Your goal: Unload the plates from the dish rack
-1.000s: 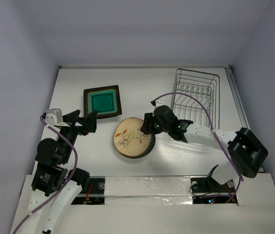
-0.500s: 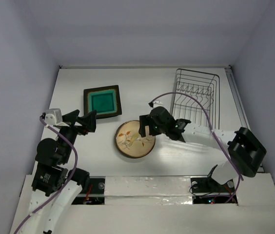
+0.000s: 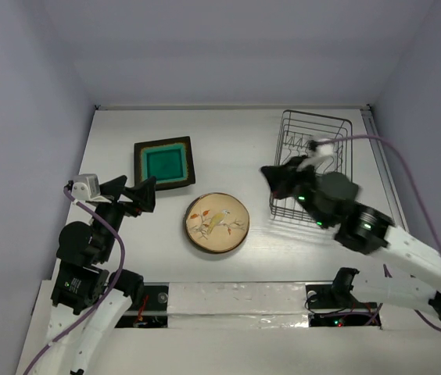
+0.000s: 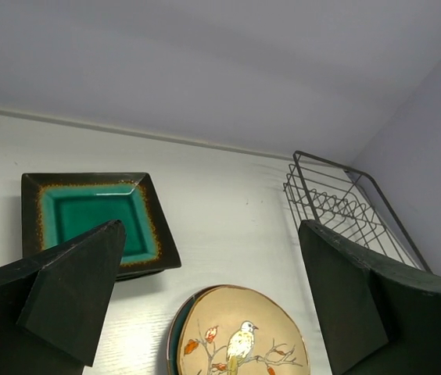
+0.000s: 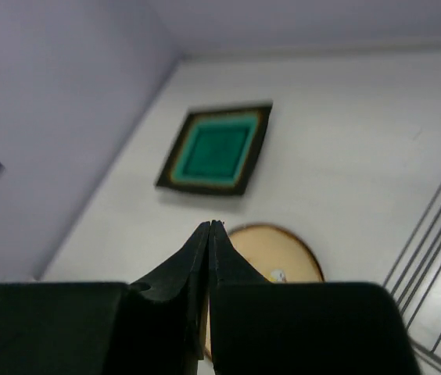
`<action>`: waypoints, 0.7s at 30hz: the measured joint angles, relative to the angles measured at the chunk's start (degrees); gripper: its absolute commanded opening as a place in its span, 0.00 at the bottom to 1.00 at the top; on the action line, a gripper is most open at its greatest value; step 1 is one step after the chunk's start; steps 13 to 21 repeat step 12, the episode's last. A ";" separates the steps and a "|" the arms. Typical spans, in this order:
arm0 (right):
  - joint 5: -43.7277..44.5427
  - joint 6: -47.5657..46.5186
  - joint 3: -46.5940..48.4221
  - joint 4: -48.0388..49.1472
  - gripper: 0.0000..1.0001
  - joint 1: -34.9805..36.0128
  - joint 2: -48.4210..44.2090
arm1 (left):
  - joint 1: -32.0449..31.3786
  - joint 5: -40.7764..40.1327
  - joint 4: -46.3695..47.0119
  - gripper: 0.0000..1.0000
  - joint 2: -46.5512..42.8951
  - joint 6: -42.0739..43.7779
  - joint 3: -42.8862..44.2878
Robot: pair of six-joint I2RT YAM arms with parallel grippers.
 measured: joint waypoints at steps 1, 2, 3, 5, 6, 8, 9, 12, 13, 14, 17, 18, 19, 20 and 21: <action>2.32 -0.94 -0.46 0.98 0.32 0.00 -4.94 | 0.00 0.02 0.22 0.93 0.00 0.00 0.00; 4.61 -1.70 -1.11 1.99 0.46 0.00 -10.03 | 0.00 0.02 0.44 0.94 0.00 -0.02 0.00; 7.23 -3.04 -1.79 3.28 0.59 0.00 -15.26 | 0.00 0.02 0.74 0.95 0.00 -0.02 0.00; 11.72 -5.11 -2.54 5.33 0.88 -0.02 -24.55 | 0.00 0.04 0.96 0.96 0.02 0.00 0.22; 14.05 -6.36 -2.60 6.56 0.92 -0.02 -28.79 | 0.00 0.04 1.01 0.96 0.15 0.02 0.68; 18.43 -7.52 -2.67 8.57 0.97 -0.26 -33.94 | 0.00 0.04 0.92 0.96 0.66 0.20 2.36; 20.28 -7.87 -2.95 9.16 0.97 -0.28 -35.34 | 0.00 0.04 1.05 0.96 1.01 0.26 3.34; 23.23 -8.00 -5.40 9.51 0.97 -0.28 -35.15 | 0.00 0.04 2.60 0.97 1.42 0.44 5.44; 23.23 -8.00 -5.40 9.51 0.97 -0.28 -35.15 | 0.00 0.04 2.60 0.97 1.42 0.44 5.44; 23.23 -8.00 -5.40 9.51 0.97 -0.28 -35.15 | 0.00 0.04 2.60 0.97 1.42 0.44 5.44; 23.23 -8.00 -5.40 9.51 0.97 -0.28 -35.15 | 0.00 0.04 2.60 0.97 1.42 0.44 5.44; 23.23 -8.00 -5.40 9.51 0.97 -0.28 -35.15 | 0.00 0.04 2.60 0.97 1.42 0.44 5.44; 23.23 -8.00 -5.40 9.51 0.97 -0.28 -35.15 | 0.00 0.04 2.60 0.97 1.42 0.44 5.44; 23.23 -8.00 -5.40 9.51 0.97 -0.28 -35.15 | 0.00 0.04 2.60 0.97 1.42 0.44 5.44; 23.23 -8.00 -5.40 9.51 0.97 -0.28 -35.15 | 0.00 0.04 2.60 0.97 1.42 0.44 5.44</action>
